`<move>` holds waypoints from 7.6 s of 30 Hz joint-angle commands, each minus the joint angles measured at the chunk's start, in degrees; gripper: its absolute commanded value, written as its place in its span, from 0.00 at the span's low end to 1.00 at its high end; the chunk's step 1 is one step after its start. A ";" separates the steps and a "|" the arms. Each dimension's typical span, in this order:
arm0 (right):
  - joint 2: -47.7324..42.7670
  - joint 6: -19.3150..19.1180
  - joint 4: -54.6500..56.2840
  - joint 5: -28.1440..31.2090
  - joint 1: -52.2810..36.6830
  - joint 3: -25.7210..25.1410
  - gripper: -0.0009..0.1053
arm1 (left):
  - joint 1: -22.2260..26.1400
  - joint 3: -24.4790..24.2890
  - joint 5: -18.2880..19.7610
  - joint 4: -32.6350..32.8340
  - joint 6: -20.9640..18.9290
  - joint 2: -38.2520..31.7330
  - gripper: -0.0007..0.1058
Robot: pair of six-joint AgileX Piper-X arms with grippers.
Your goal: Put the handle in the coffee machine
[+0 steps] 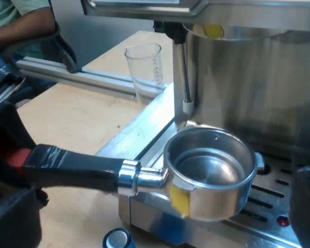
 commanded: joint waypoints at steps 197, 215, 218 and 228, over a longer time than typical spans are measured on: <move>38.84 -16.25 -35.83 10.91 -12.11 -20.54 0.41 | 4.12 -17.19 21.17 -7.56 -6.35 11.28 0.02; 41.71 -19.42 -37.43 12.10 -14.25 -25.14 0.32 | 4.12 -17.09 21.18 -7.15 -6.47 11.28 0.02; 41.71 -19.41 -38.22 12.10 -14.25 -25.14 0.32 | 4.12 -17.09 21.18 -7.15 -6.47 11.28 0.02; 41.71 -21.53 -43.90 11.66 -14.25 -25.14 0.32 | 4.12 -17.09 21.18 -7.15 -6.47 11.28 0.02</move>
